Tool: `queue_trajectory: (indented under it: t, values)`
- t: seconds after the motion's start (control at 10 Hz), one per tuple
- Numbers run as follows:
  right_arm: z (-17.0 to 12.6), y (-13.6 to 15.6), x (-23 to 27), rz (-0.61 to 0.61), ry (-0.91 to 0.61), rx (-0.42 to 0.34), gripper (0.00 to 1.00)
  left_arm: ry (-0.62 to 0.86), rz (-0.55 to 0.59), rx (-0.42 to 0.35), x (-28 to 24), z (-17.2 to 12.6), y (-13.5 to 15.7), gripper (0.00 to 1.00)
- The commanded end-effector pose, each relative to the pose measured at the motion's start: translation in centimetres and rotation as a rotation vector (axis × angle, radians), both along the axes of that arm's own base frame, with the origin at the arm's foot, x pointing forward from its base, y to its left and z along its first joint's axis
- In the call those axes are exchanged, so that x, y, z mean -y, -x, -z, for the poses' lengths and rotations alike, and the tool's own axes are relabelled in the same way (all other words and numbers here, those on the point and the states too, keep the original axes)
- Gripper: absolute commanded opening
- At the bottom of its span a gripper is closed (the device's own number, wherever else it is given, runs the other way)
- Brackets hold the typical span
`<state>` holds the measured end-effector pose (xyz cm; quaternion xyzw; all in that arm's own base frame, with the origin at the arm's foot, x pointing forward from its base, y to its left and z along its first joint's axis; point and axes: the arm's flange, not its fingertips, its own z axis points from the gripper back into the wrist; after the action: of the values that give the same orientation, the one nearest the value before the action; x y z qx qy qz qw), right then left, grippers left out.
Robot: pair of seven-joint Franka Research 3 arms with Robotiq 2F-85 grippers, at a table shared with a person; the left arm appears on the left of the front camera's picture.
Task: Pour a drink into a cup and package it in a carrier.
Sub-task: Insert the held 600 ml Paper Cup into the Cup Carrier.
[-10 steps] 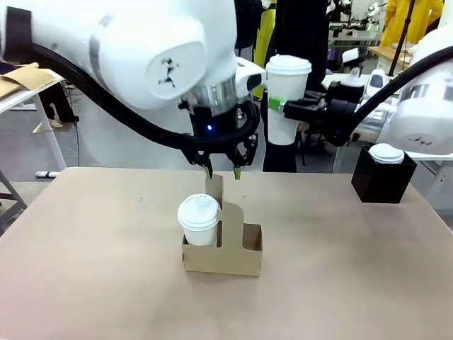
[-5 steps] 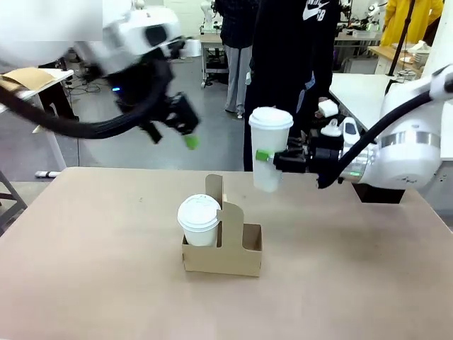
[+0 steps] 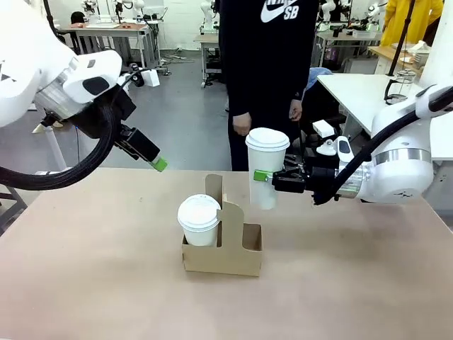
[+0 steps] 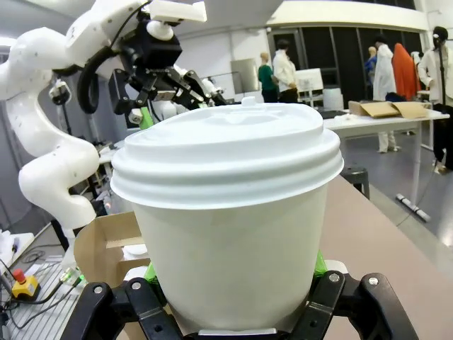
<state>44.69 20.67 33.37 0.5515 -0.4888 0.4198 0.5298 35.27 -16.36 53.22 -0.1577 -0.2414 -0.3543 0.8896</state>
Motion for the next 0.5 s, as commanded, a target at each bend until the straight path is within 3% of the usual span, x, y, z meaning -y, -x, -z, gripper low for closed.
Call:
queue_trajectory:
  t: [0.0,0.1,0.2,0.4]
  values:
    - [-0.3,0.1,-0.2,-0.012,0.005,0.008,0.81,-0.025,0.045,0.013,0.0,-1.0,0.5,1.0]
    - [0.0,0.0,0.0,0.0,0.0,0.0,0.81,0.0,0.0,0.0,0.0,0.0,0.0,1.0]
    - [-0.5,0.9,-0.2,-0.094,-0.025,0.052,0.81,-0.026,0.093,-0.008,-0.1,1.6,-0.8,1.0]
    - [-0.4,2.1,-0.8,-0.228,-0.07,0.127,0.81,0.032,0.148,-0.005,-4.1,4.2,-1.8,1.0]
